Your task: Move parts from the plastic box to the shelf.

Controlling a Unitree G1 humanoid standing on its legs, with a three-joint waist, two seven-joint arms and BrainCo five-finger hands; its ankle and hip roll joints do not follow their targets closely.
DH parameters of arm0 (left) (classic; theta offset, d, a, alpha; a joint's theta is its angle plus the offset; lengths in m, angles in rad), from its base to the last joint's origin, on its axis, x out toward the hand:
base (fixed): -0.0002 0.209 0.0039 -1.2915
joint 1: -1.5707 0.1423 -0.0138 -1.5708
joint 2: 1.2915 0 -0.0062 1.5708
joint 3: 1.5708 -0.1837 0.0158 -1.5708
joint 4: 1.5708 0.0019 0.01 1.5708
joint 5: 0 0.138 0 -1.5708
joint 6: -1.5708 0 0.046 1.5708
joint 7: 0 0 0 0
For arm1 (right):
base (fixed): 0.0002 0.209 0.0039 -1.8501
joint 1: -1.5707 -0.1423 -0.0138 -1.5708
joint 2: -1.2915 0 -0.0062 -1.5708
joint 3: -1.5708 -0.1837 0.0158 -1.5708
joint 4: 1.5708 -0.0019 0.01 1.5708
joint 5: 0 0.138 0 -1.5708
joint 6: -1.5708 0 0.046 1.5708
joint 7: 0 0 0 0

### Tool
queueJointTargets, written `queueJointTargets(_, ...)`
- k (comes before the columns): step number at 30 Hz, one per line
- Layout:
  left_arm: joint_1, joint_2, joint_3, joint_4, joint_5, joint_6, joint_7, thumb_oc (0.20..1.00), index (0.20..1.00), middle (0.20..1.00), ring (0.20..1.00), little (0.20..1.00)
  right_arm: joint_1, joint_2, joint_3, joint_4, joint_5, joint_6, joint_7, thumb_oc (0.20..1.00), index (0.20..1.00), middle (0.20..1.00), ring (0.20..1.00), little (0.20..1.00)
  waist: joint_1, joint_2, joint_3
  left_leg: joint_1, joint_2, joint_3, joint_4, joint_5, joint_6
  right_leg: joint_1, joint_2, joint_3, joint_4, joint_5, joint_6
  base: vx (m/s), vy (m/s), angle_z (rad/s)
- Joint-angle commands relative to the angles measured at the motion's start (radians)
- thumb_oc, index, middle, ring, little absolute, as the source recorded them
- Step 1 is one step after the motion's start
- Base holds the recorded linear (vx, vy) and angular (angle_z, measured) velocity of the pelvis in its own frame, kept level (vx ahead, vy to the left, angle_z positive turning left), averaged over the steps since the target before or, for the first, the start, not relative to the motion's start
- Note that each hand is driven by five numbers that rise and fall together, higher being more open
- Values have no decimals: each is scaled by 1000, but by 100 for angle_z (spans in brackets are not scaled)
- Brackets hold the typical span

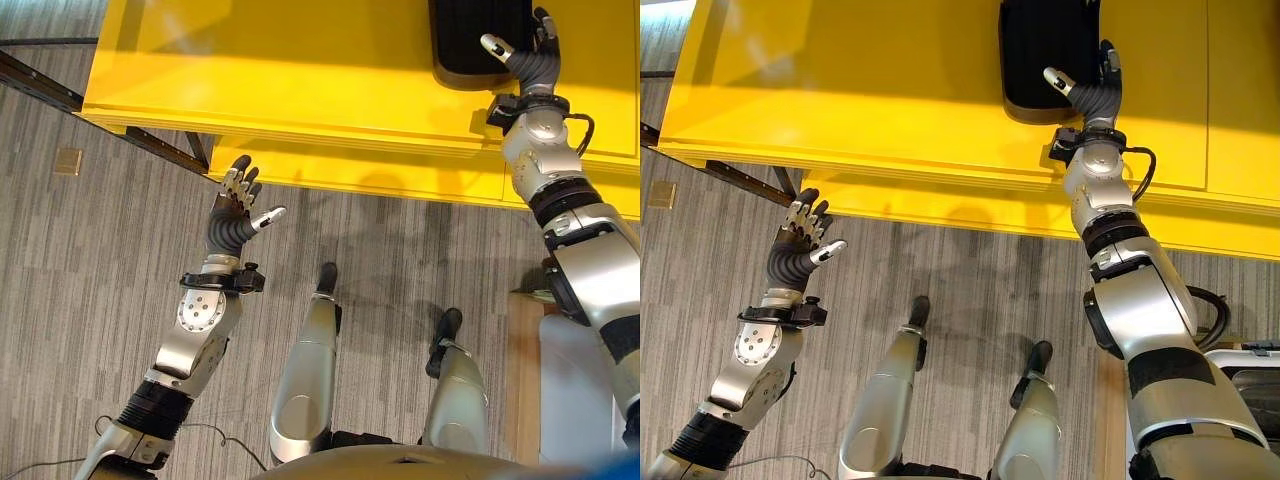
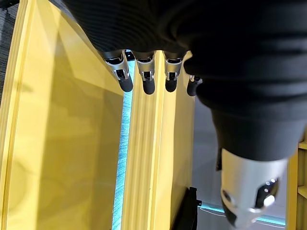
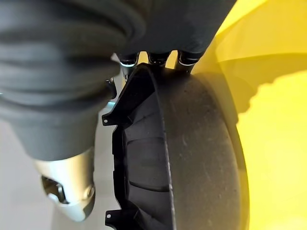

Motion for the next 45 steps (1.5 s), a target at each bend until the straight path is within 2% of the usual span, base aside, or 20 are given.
queueJointTargets(1, -23, 14, 34, -49, 24, -63, 3, 1000, 1000, 1000, 1000, 1000, 27, 100, 16, -66, 38, 19, 39, 1000, 1000, 1000, 1000, 1000, 43, -19, 53, -93, 21, 5, 18, 30, -1, 163, 30, -15, 35, -131, -62, 9, -15, -4)
queueJointTargets(2, -24, 13, 32, -49, 24, -62, 4, 1000, 1000, 1000, 1000, 1000, 28, 103, 16, -65, 37, 20, 39, 1000, 1000, 1000, 1000, 1000, 43, -23, 50, -85, 21, 3, 25, 2, -8, 173, 30, -13, 38, -150, -61, 86, -54, -1)
queueJointTargets(7, -20, 12, 36, -53, 26, -66, 7, 1000, 1000, 1000, 1000, 1000, 27, 107, 9, -66, 39, 18, 36, 1000, 1000, 1000, 1000, 1000, 47, -20, 54, -97, 18, 4, 22, 28, -1, 166, 31, -16, 34, -134, -63, -4, 9, 3)
queueJointTargets(11, -23, 11, 33, -48, 27, -66, 11, 1000, 1000, 1000, 1000, 1000, 32, 121, 11, -52, 39, 20, 37, 1000, 1000, 1000, 1000, 1000, 47, -25, 52, -91, 19, 3, 32, -1, -6, 178, 32, -12, 33, -153, -63, 8, 2, -1)
queueJointTargets(12, -23, 12, 35, -49, 27, -65, 10, 1000, 1000, 1000, 1000, 1000, 32, 121, 10, -52, 39, 20, 37, 1000, 1000, 1000, 1000, 1000, 47, -20, 55, -99, 17, 4, 26, 26, 1, 169, 31, -16, 32, -133, -64, 90, -34, 0)
queueJointTargets(13, -19, 11, 36, -49, 28, -65, 11, 1000, 1000, 1000, 1000, 1000, 35, 123, 10, -53, 40, 22, 35, 1000, 1000, 1000, 1000, 1000, 47, -25, 52, -91, 18, 4, 34, -3, -6, 177, 32, -12, 37, -154, -63, -58, 38, 1)
queueJointTargets(15, -19, 9, 36, -51, 27, -66, 10, 1000, 1000, 1000, 1000, 1000, 37, 124, 6, -51, 40, 21, 35, 1000, 1000, 1000, 1000, 1000, 48, -20, 55, -100, 17, 4, 29, 24, 1, 167, 31, -15, 36, -135, -64, 0, 0, 0)
queueJointTargets(16, -18, 7, 35, -50, 26, -67, 11, 1000, 1000, 1000, 1000, 1000, 38, 122, 6, -48, 39, 20, 34, 1000, 1000, 1000, 1000, 1000, 46, -24, 52, -91, 18, 3, 36, -4, -5, 176, 32, -12, 37, -155, -63, 80, -38, -2)
queueJointTargets(19, -19, 7, 35, -51, 25, -68, 11, 1000, 1000, 1000, 1000, 1000, 29, 120, 5, -42, 31, 22, 31, 1000, 1000, 1000, 1000, 1000, 47, -19, 55, -99, 16, 4, 25, 25, 1, 167, 32, -14, 33, -135, -64, 4, -1, 0)
queueJointTargets(20, -19, 6, 35, -50, 25, -68, 11, 1000, 1000, 1000, 1000, 1000, 30, 120, 5, -42, 31, 23, 31, 1000, 1000, 1000, 1000, 1000, 46, -24, 52, -91, 18, 3, 32, -3, -5, 176, 33, -10, 35, -154, -64, -69, 37, 1)
queueJointTargets(21, -19, 8, 33, -50, 23, -67, 12, 1000, 1000, 1000, 1000, 1000, 25, 111, -4, -31, 31, 19, 22, 1000, 1000, 1000, 1000, 1000, 46, -19, 56, -100, 17, 3, 25, 25, 2, 167, 33, -13, 34, -135, -65, 81, -37, 4)
queueJointTargets(22, -18, 7, 33, -50, 23, -67, 13, 1000, 1000, 1000, 1000, 1000, 25, 111, -3, -31, 31, 19, 22, 1000, 1000, 1000, 1000, 1000, 45, -24, 53, -92, 18, 3, 32, -3, -4, 176, 33, -9, 36, -154, -64, 0, 0, 0)
queueJointTargets(24, -12, 9, 33, -53, 23, -69, 12, 1000, 1000, 1000, 1000, 1000, 21, 88, -14, -20, 25, 15, 10, 1000, 1000, 1000, 1000, 1000, 43, -19, 56, -99, 18, 4, 26, 24, 3, 165, 33, -11, 37, -136, -64, 0, 0, 0)
queueJointTargets(28, -8, 11, 34, -52, 23, -71, 12, 1000, 1000, 1000, 1000, 1000, 12, 49, -33, 13, 22, 12, -8, 1000, 1000, 1000, 1000, 1000, 40, -25, 52, -88, 18, 2, 31, -4, -3, 175, 35, -6, 40, -157, -63, 0, 1, -1)
queueJointTargets(29, -11, 11, 33, -54, 22, -72, 12, 1000, 1000, 1000, 1000, 1000, 8, 38, -43, 26, 27, 11, -10, 1000, 1000, 1000, 1000, 1000, 40, -20, 55, -96, 17, 3, 23, 25, 4, 165, 34, -10, 37, -136, -64, 0, 0, 0)
queueJointTargets(30, -10, 11, 32, -53, 22, -71, 12, 1000, 1000, 1000, 1000, 1000, 9, 39, -42, 26, 27, 11, -10, 1000, 1000, 1000, 1000, 1000, 39, -25, 53, -88, 18, 2, 30, -4, -3, 174, 35, -6, 40, -157, -63, -83, 34, 1)
queueJointTargets(31, -10, 13, 34, -54, 22, -73, 14, 1000, 1000, 1000, 1000, 1000, 6, 8, -56, 32, 28, 6, -22, 1000, 1000, 1000, 1000, 1000, 37, -21, 54, -96, 19, 3, 22, 24, 3, 164, 34, -10, 37, -136, -63, -4, -1, 5)
queueJointTargets(34, -8, 16, 34, -51, 24, -76, 14, 1000, 1000, 1000, 1000, 1000, 9, -42, -70, 34, 25, 3, -35, 1000, 1000, 1000, 1000, 1000, 32, -23, 51, -93, 20, 5, 20, 25, 3, 165, 35, -10, 37, -137, -62, -27, 11, 3)
queueJointTargets(41, 14, 10, 53, -53, 27, -76, 16, 1000, 1000, 1000, 1000, 1000, 79, -127, -101, -101, -37, -28, -84, 1000, 1000, 1000, 1000, 1000, 10, -31, 47, -84, 28, 10, 15, 26, 2, 164, 39, -3, 39, -136, -62, -3, 2, -2)
queueJointTargets(45, 28, -5, 82, -44, 44, -76, 27, 1000, 1000, 1000, 1000, 1000, 234, -134, -159, -304, -142, -43, -129, 1000, 1000, 1000, 1000, 1000, -15, -35, 47, -83, 31, 10, 18, 25, 4, 160, 39, 1, 40, -134, -61, -2, 1, -1)
